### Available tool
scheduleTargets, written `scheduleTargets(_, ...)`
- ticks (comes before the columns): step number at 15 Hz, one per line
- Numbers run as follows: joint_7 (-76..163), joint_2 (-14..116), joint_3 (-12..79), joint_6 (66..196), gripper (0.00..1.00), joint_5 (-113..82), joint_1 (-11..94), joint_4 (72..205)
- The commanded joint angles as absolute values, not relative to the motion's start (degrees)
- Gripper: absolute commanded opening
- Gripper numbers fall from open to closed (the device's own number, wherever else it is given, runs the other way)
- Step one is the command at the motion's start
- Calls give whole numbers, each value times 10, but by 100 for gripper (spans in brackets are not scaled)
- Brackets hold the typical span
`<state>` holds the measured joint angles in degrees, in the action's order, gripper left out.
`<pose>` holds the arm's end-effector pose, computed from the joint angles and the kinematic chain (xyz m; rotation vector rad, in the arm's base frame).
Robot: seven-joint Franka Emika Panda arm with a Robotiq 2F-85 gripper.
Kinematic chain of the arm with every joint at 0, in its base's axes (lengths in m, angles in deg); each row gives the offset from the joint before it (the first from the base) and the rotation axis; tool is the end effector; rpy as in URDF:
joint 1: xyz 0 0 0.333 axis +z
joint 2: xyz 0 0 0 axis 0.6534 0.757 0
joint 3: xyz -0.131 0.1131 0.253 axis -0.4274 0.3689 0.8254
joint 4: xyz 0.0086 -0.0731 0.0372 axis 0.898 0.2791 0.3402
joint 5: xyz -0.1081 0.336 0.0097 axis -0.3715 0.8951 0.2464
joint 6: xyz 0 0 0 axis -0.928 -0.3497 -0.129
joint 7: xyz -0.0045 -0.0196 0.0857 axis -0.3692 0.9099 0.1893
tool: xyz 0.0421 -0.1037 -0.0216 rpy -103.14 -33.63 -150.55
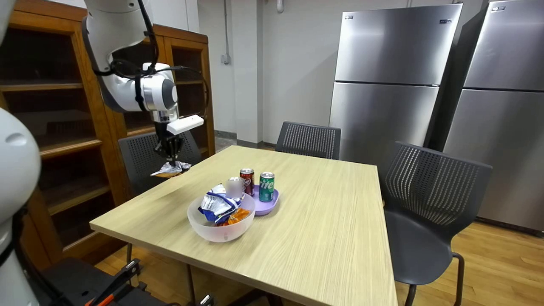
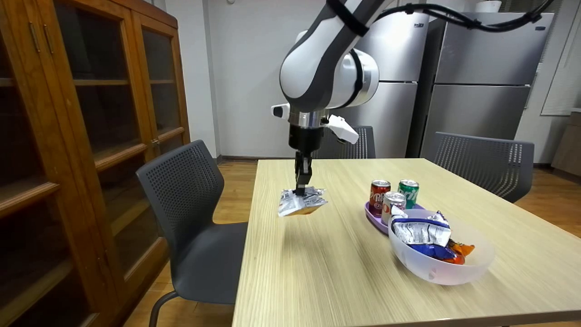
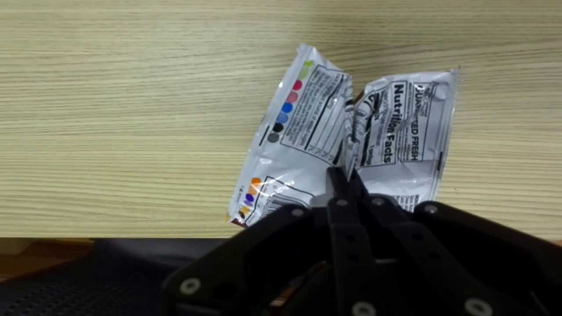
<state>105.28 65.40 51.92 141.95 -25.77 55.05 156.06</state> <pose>0.5343 0.2885 0.2420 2.1171 2.2742 0.1534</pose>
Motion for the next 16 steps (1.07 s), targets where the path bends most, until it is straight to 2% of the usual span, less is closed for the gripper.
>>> scheduleTargets(1,1013,574,519,1459,0,-261,536,1646)
scheduleTargets(16,898,387,462,1538,0,-256,465,1886)
